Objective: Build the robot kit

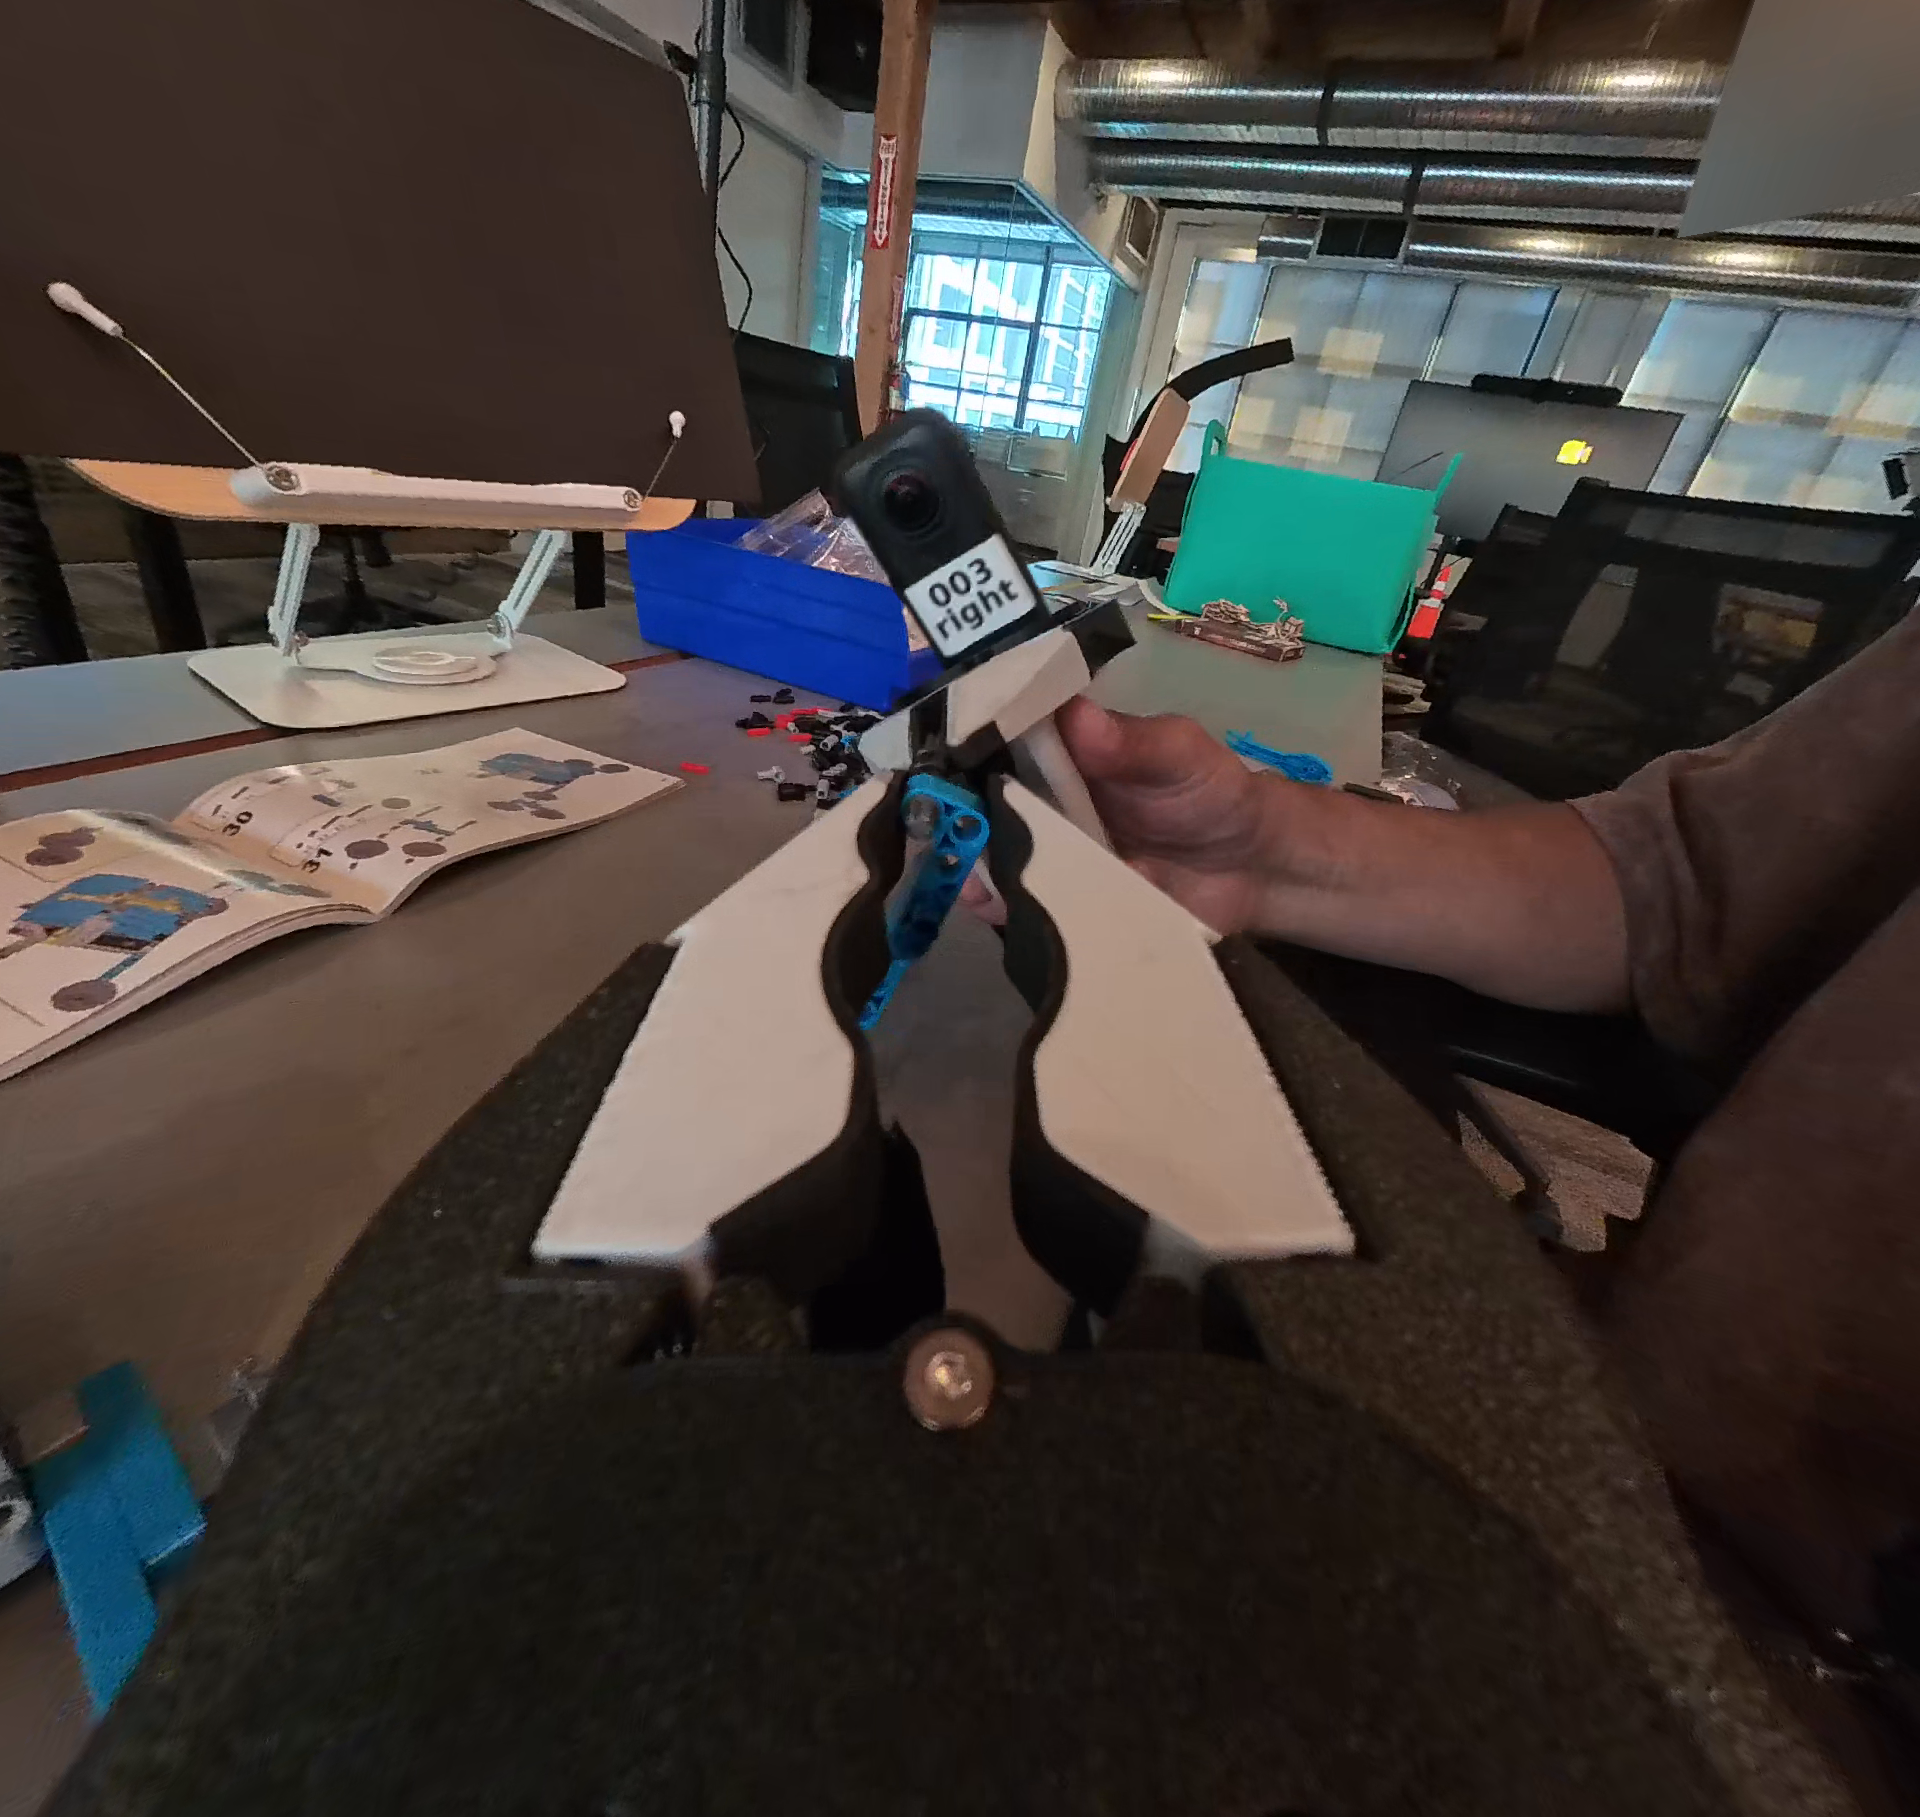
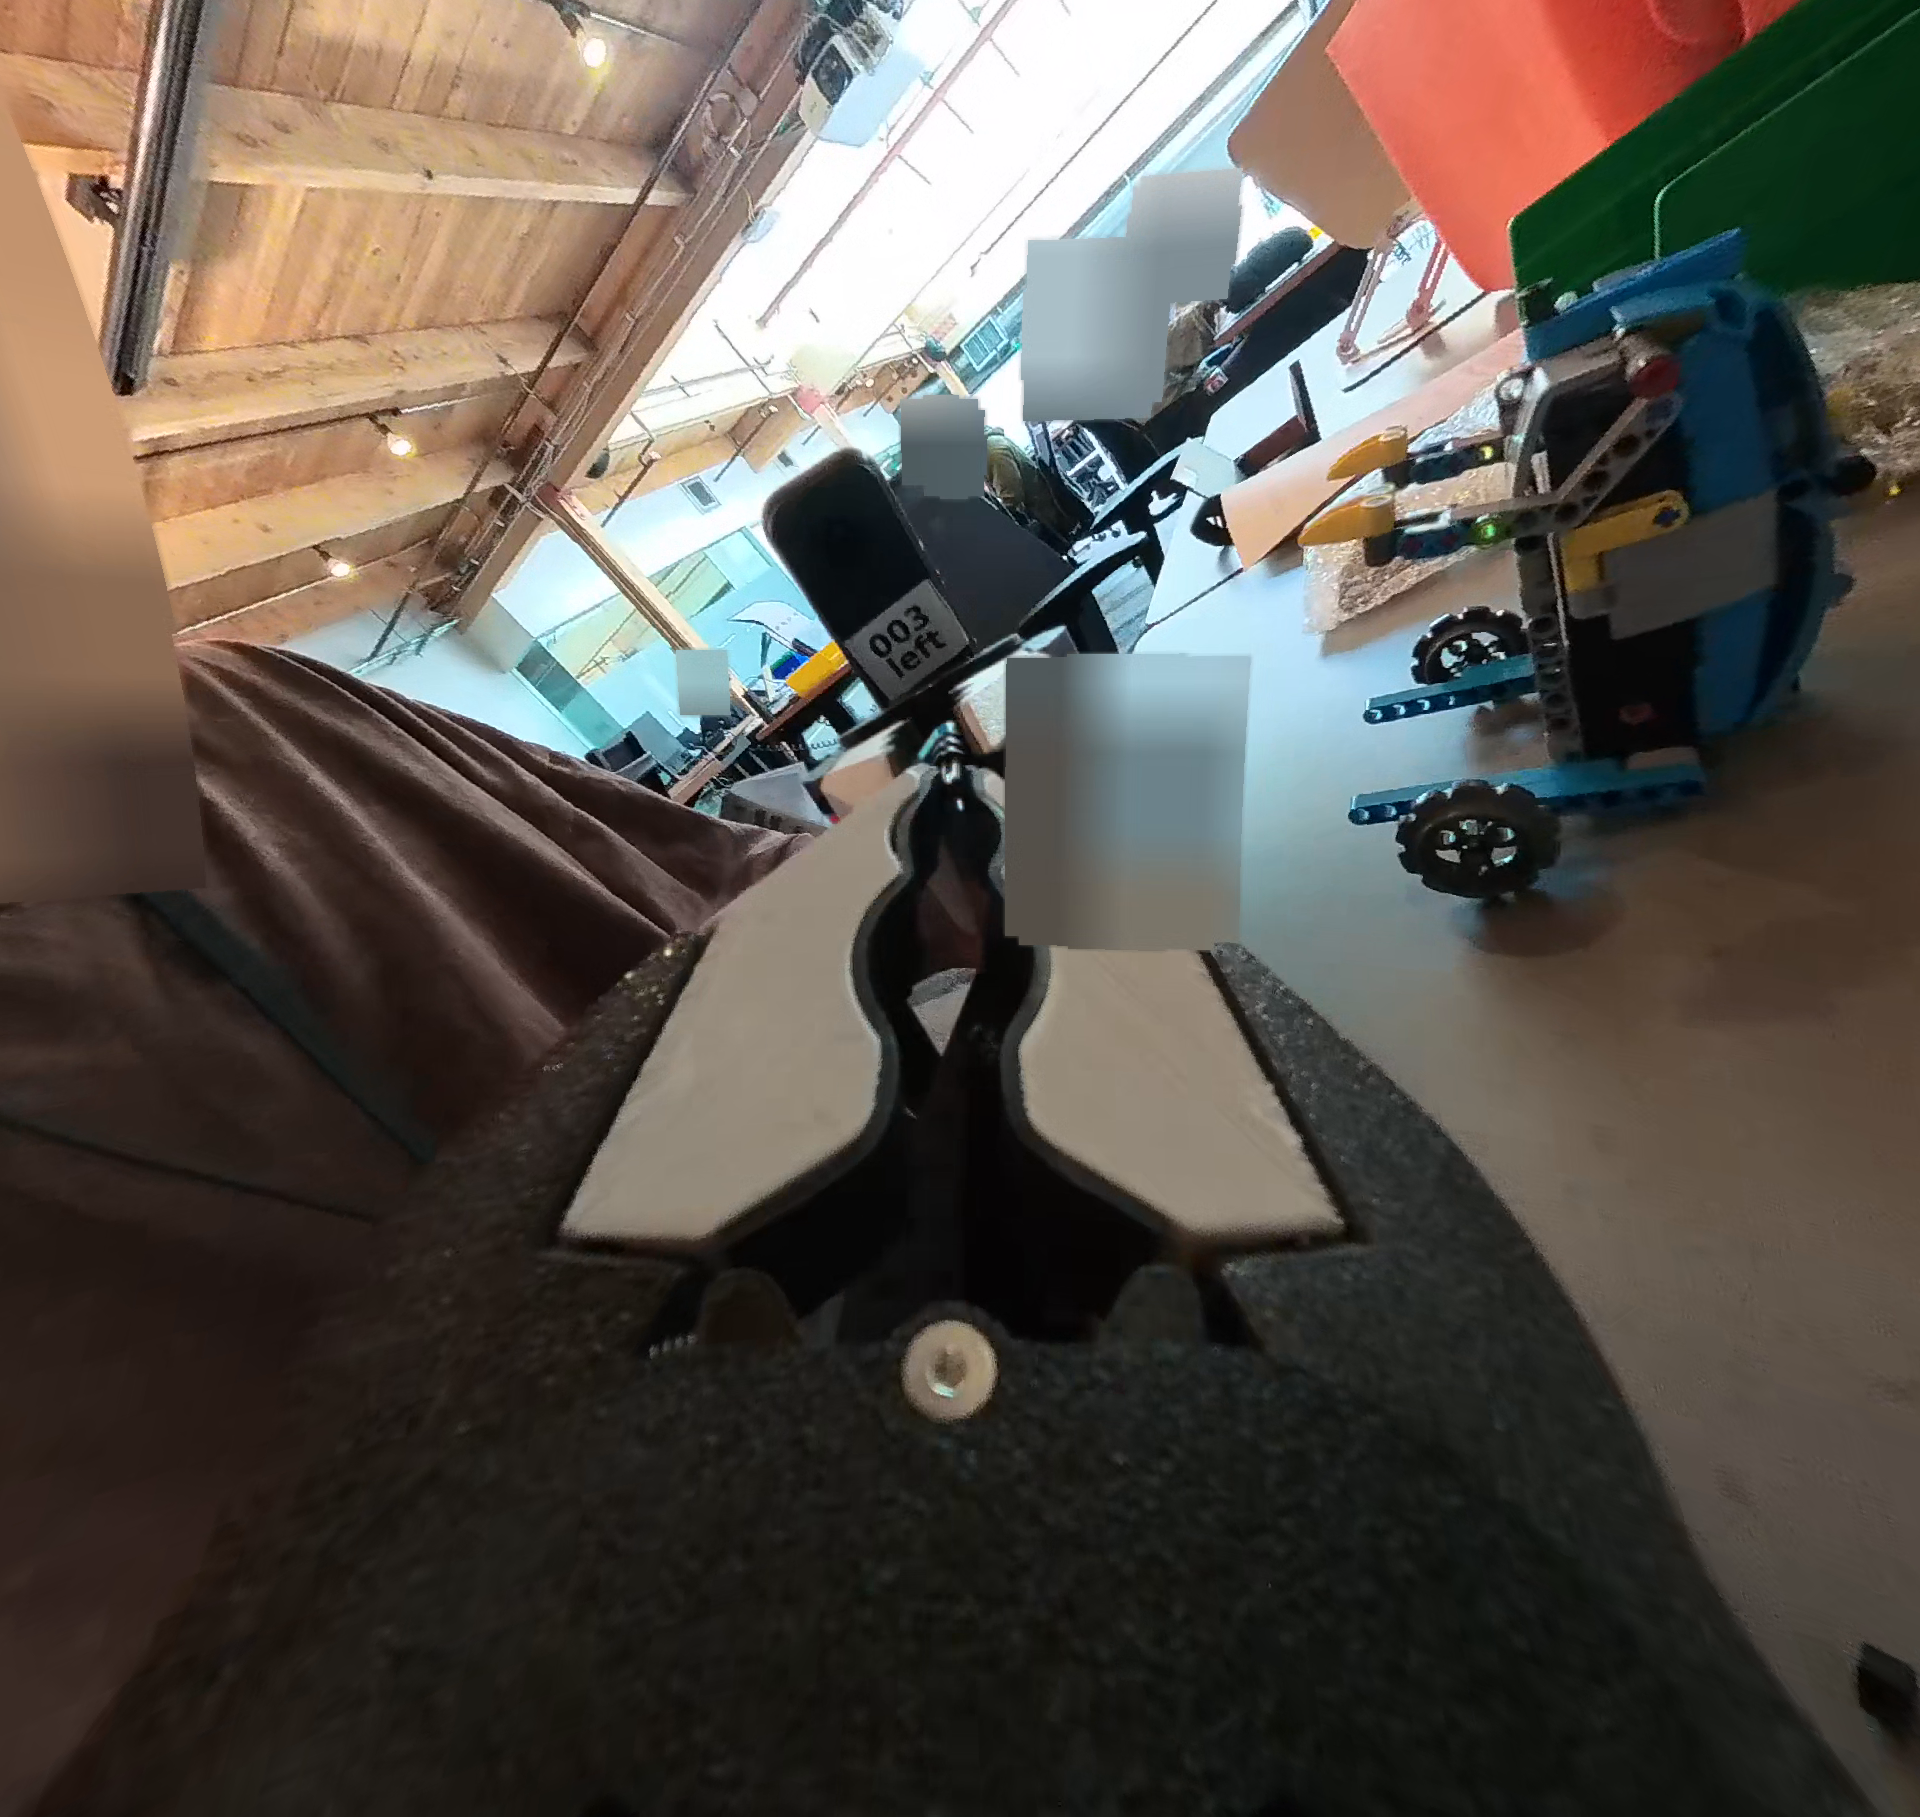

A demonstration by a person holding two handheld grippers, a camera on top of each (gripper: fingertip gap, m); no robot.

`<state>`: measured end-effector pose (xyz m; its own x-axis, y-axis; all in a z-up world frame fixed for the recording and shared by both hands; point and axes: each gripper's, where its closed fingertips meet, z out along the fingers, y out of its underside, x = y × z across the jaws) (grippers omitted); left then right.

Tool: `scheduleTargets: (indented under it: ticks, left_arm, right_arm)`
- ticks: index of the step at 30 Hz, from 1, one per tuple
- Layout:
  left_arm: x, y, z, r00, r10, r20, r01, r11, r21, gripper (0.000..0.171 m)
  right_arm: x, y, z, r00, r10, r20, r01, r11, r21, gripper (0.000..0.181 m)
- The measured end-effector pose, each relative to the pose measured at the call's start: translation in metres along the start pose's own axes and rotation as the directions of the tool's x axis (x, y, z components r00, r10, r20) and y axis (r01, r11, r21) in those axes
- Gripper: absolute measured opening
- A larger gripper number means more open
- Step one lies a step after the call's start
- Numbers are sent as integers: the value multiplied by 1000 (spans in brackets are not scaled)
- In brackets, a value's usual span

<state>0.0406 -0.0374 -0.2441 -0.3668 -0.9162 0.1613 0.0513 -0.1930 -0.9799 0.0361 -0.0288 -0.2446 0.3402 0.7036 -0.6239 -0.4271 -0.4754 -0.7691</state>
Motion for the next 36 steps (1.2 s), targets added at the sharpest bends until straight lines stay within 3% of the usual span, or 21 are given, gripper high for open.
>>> scheduleTargets:
  ticks: [6,9,12,15,19,23,27,36]
  left_arm:
    - [2,5,1,998,-35,-44,34,999,-22,14]
    - [-3,6,2,991,-115,-63,113,993,-37,16]
    - [-13,-1,-3,970,-231,-75,232,973,7,27]
    - [-18,5,-2,892,-432,-136,422,902,-94,27]
    - [2,-3,1,655,-696,-294,647,718,-256,28]
    - [12,-1,7,618,-720,-317,669,693,-270,21]
    - [9,-8,7,578,-739,-346,714,664,-223,12]
    - [12,-5,7,588,-730,-347,697,676,-241,6]
  right_arm:
    - [1,2,-3,1000,16,9,-15,1000,-13,3]
    - [5,2,-5,991,-114,-76,110,993,-49,3]
    - [13,6,-10,907,-371,-198,340,924,-173,2]
    - [8,8,-11,820,-529,-218,483,844,-231,4]
    - [-7,0,-9,731,-649,-212,614,761,-211,4]
    - [-9,0,-9,680,-698,-225,658,716,-235,4]
    - [-10,2,-8,676,-705,-215,664,709,-239,4]
    - [-11,2,-7,656,-724,-213,684,690,-239,4]
